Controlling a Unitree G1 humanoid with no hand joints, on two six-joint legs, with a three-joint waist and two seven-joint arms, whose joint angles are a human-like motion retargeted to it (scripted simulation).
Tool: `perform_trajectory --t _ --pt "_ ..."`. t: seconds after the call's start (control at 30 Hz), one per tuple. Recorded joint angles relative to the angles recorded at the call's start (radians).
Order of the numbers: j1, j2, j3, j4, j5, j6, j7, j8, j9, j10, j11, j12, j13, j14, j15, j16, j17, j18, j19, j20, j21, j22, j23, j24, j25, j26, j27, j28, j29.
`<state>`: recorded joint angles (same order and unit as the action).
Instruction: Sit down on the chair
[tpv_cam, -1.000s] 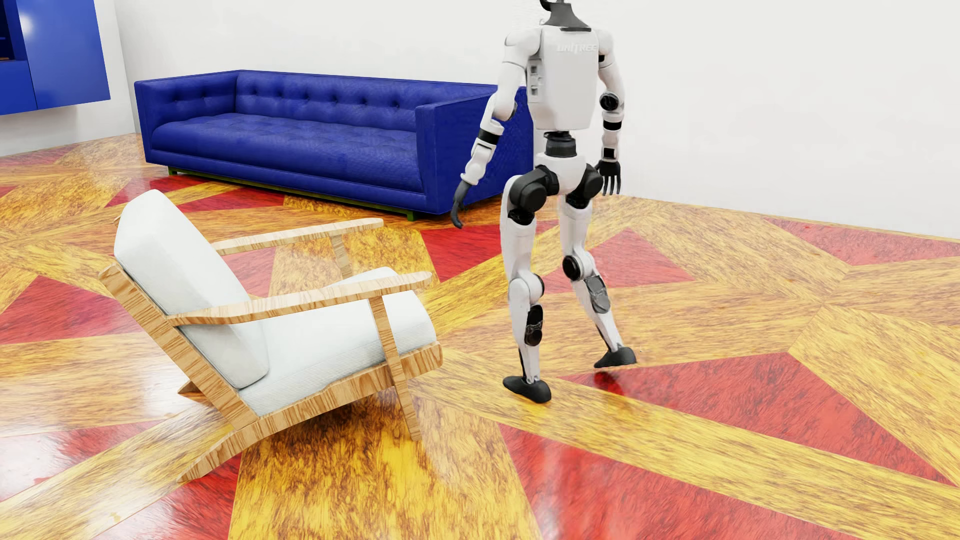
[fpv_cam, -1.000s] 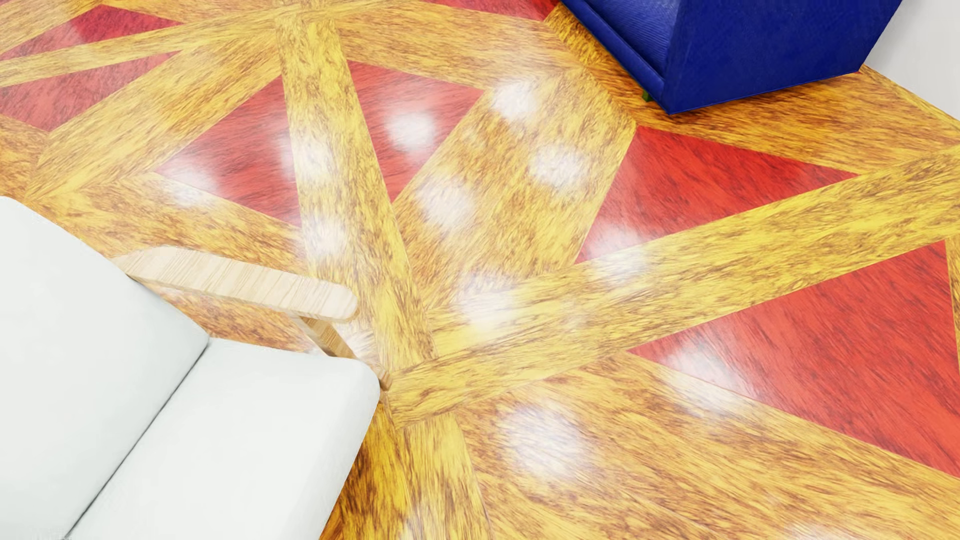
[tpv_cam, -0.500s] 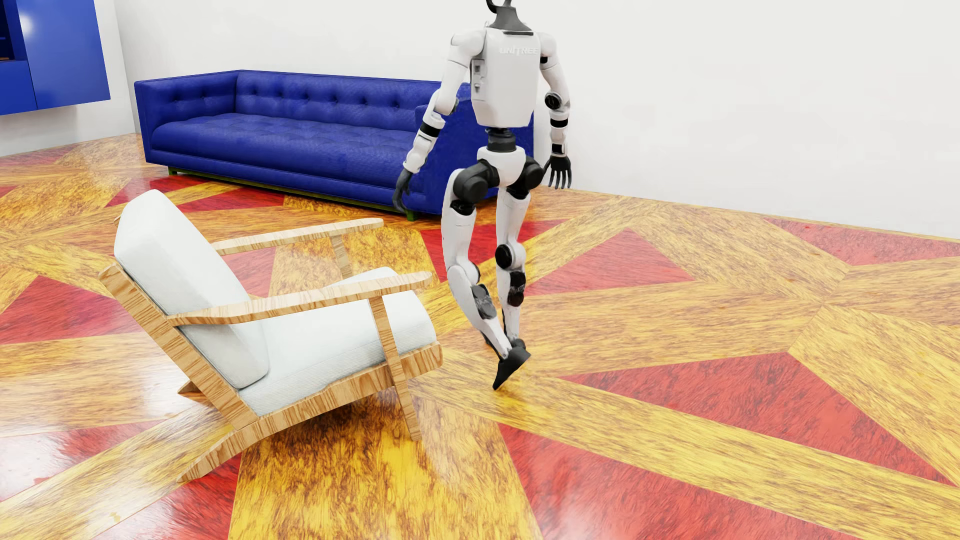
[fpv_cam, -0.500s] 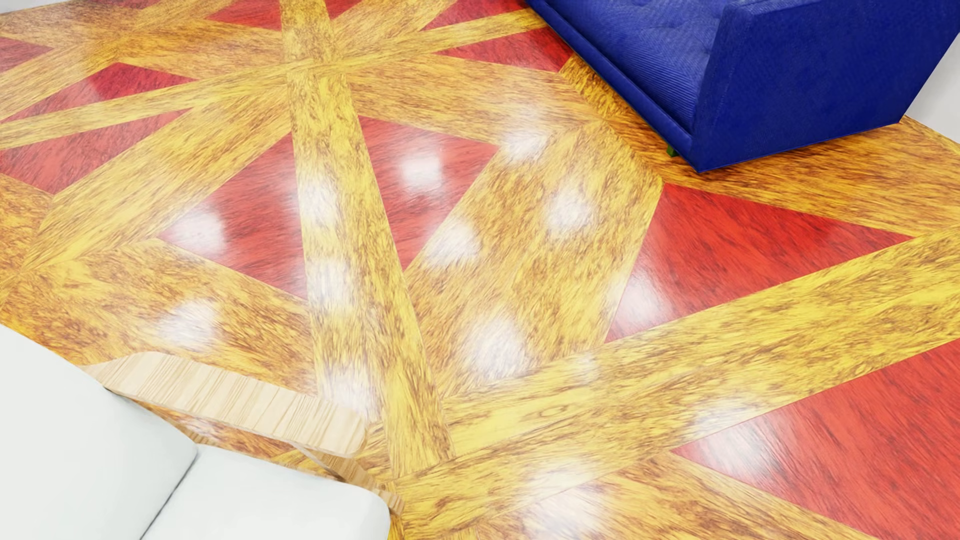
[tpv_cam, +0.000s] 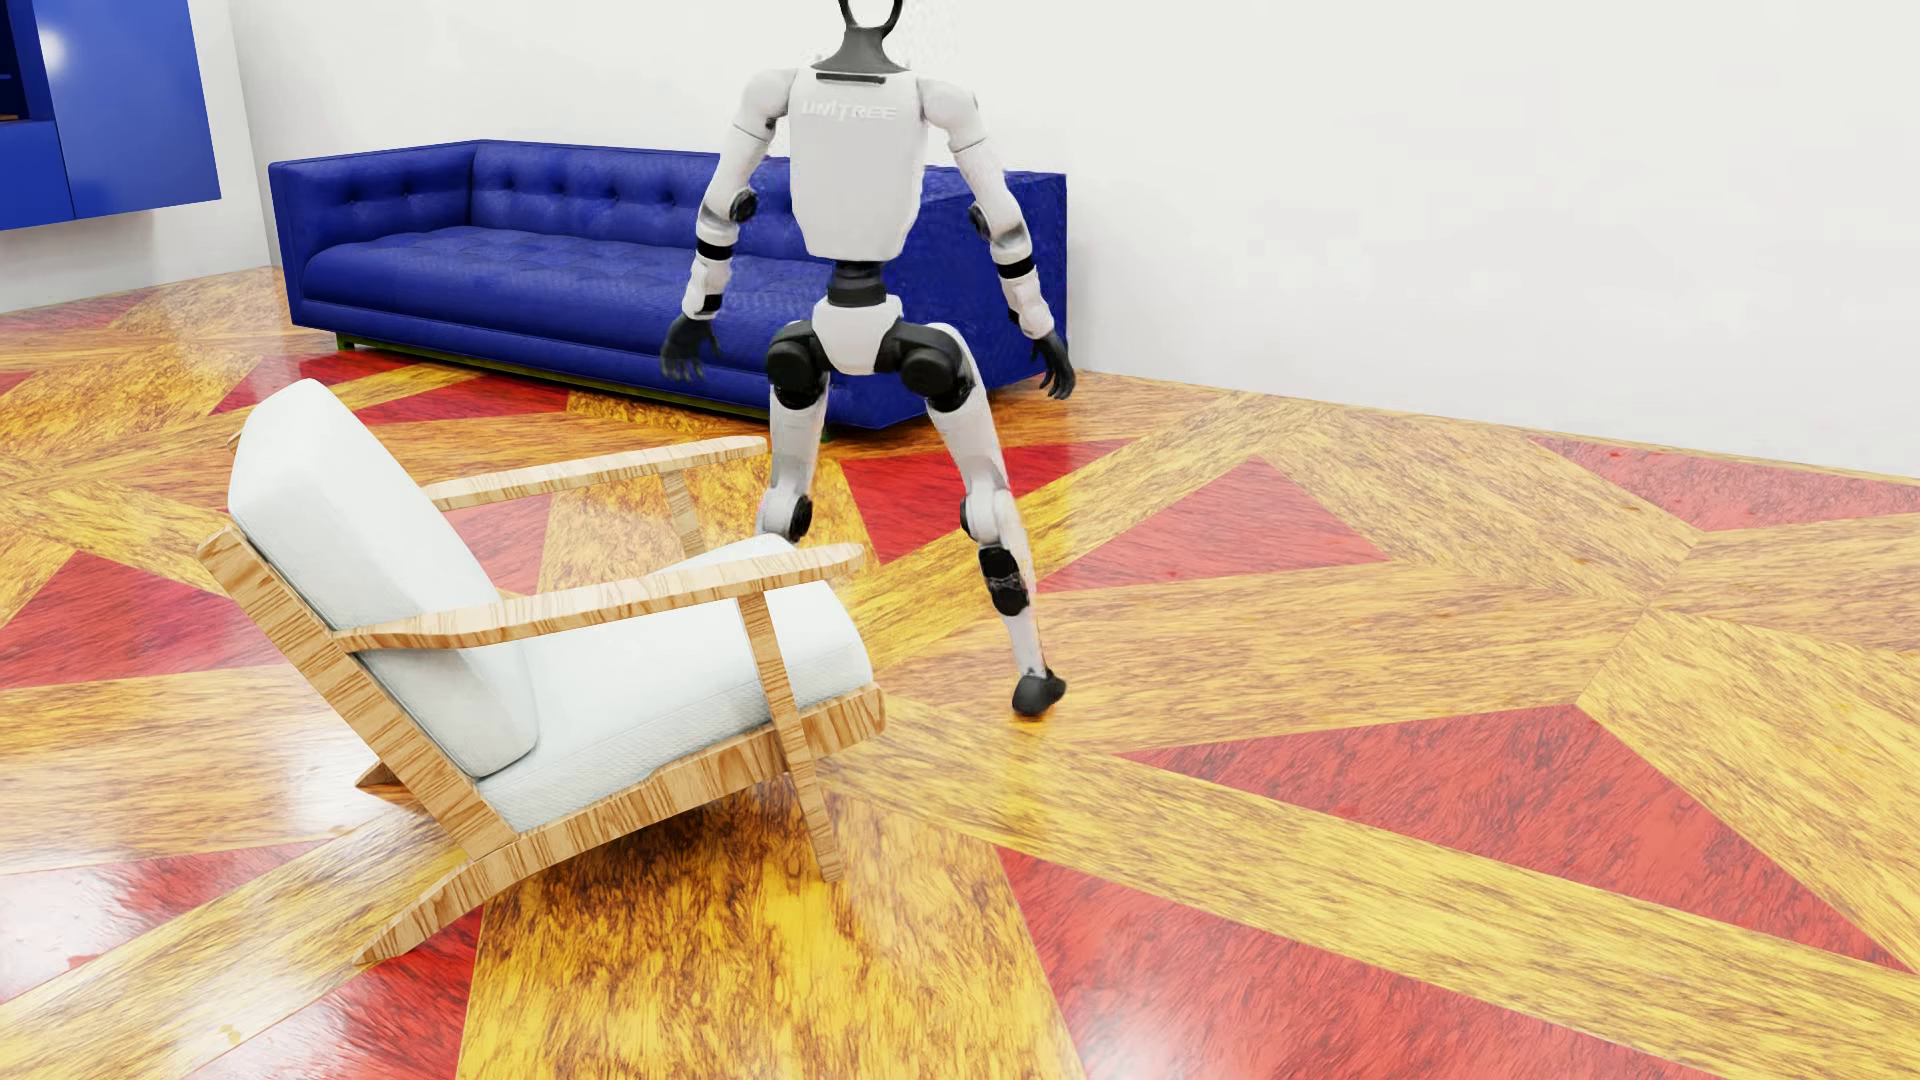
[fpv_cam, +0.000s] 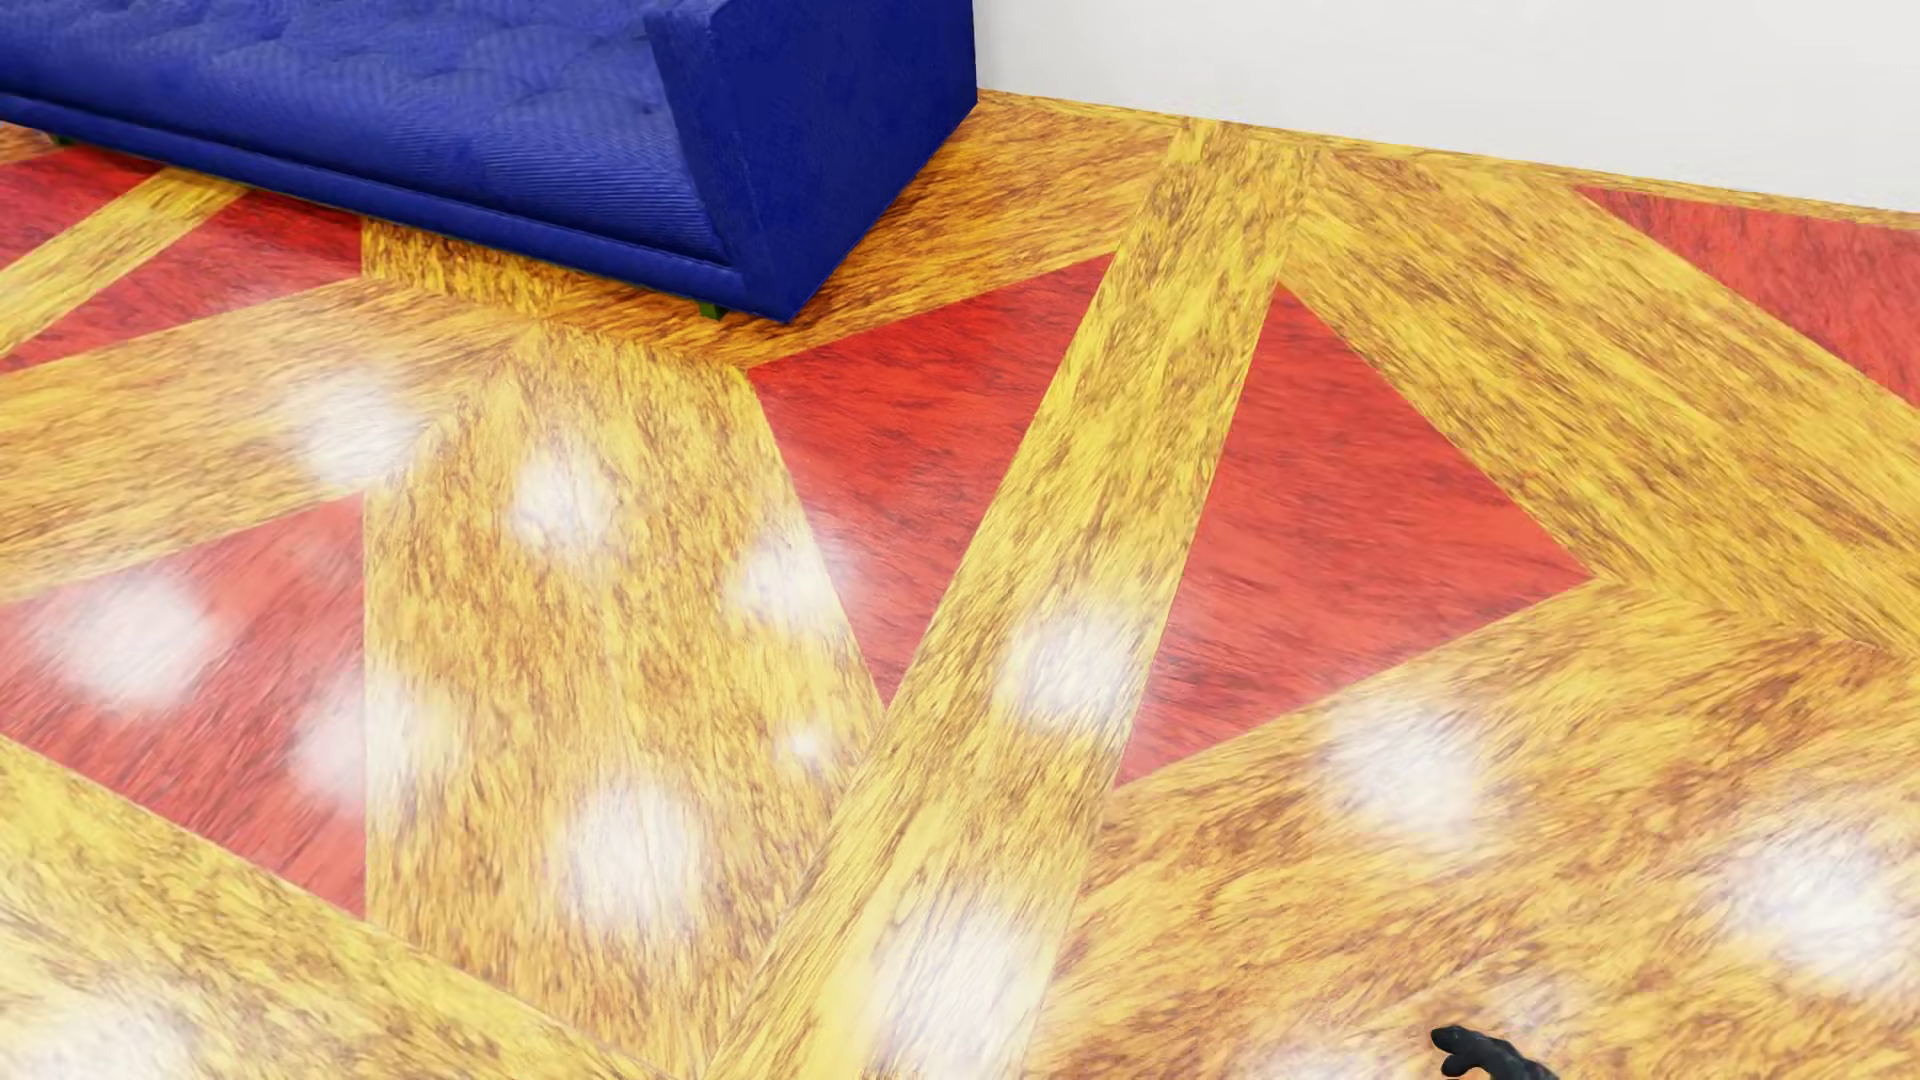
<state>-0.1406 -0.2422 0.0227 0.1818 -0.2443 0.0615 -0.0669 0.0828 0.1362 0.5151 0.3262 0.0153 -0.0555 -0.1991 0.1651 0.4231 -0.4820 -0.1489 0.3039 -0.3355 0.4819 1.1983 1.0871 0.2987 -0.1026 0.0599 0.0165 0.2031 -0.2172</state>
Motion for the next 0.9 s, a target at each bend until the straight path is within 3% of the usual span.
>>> perform_trajectory --t 0.03,0.07,0.13,0.17,0.2,0.3,0.5,0.6,0.67,0.77,0.9 --pt "0.006 -0.036 -0.005 -0.026 -0.005 -0.003 0.015 0.001 0.005 -0.009 -0.038 -0.018 -0.018 -0.033 0.075 -0.001 0.003 0.031 0.009 0.001 0.007 0.010 0.007 -0.026 0.020 -0.003 -0.003 0.023 -0.015" --pt "-0.004 -0.064 -0.006 -0.052 0.000 -0.006 0.028 -0.001 0.014 -0.001 -0.053 -0.039 -0.028 -0.030 0.062 0.001 0.006 0.049 0.027 -0.004 0.025 0.019 0.008 -0.035 0.026 0.001 0.000 0.030 -0.025" --pt "-0.002 -0.104 -0.012 -0.086 0.053 -0.002 0.059 -0.017 0.044 -0.015 0.015 -0.048 -0.060 -0.032 -0.059 0.004 0.008 0.090 0.030 0.012 0.061 0.000 0.021 -0.036 0.012 0.002 -0.001 0.065 -0.018" --pt "0.002 -0.122 -0.021 -0.104 0.085 -0.008 0.061 -0.017 0.049 -0.048 0.100 -0.043 -0.068 -0.006 -0.175 0.008 0.006 0.105 -0.018 0.022 0.078 -0.011 0.017 -0.046 -0.016 0.003 0.003 0.069 -0.009" --pt "0.027 -0.103 -0.027 -0.110 0.114 0.002 0.078 -0.039 0.083 -0.098 0.160 -0.059 -0.089 0.028 -0.247 -0.003 0.006 0.056 -0.064 0.002 0.131 0.009 0.027 -0.025 -0.009 -0.068 -0.025 0.116 -0.025" --pt "0.031 -0.047 -0.027 -0.134 0.172 0.002 0.113 -0.113 0.097 -0.185 0.276 -0.082 -0.112 0.071 -0.339 -0.025 -0.014 0.079 -0.137 0.008 0.126 0.031 0.014 0.015 -0.043 -0.059 -0.032 0.056 0.017" --pt "-0.068 0.102 -0.004 -0.150 0.218 -0.006 0.120 -0.142 0.100 -0.153 0.111 -0.124 -0.162 0.073 -0.333 -0.050 -0.025 0.108 -0.161 -0.003 0.139 0.027 0.026 0.026 -0.045 -0.058 -0.023 0.042 0.024" --pt "-0.077 0.139 0.001 -0.149 0.219 -0.037 0.133 -0.145 0.117 -0.133 0.027 -0.125 -0.179 0.071 -0.331 -0.036 -0.007 0.103 -0.177 -0.012 0.147 0.007 0.025 0.023 -0.045 -0.077 -0.021 0.069 0.013" --pt "-0.105 0.125 0.004 -0.137 0.230 -0.032 0.130 -0.134 0.127 -0.075 0.037 -0.133 -0.183 0.068 -0.302 -0.035 -0.008 0.106 -0.164 -0.006 0.151 0.004 0.014 0.018 -0.053 -0.066 -0.010 0.059 0.023" --pt "-0.215 0.075 0.002 -0.104 0.251 -0.023 0.086 -0.130 0.160 0.101 0.111 -0.161 -0.209 0.039 -0.332 -0.023 -0.020 0.092 -0.175 -0.004 0.150 -0.037 -0.013 0.050 -0.086 -0.059 -0.016 0.040 0.028" --pt "-0.319 -0.064 0.008 -0.127 0.245 -0.031 0.003 -0.100 0.206 0.289 0.292 -0.223 -0.261 0.007 -0.386 -0.022 -0.035 0.077 -0.160 -0.040 0.171 -0.053 -0.022 0.070 -0.070 -0.041 -0.006 0.012 0.015"
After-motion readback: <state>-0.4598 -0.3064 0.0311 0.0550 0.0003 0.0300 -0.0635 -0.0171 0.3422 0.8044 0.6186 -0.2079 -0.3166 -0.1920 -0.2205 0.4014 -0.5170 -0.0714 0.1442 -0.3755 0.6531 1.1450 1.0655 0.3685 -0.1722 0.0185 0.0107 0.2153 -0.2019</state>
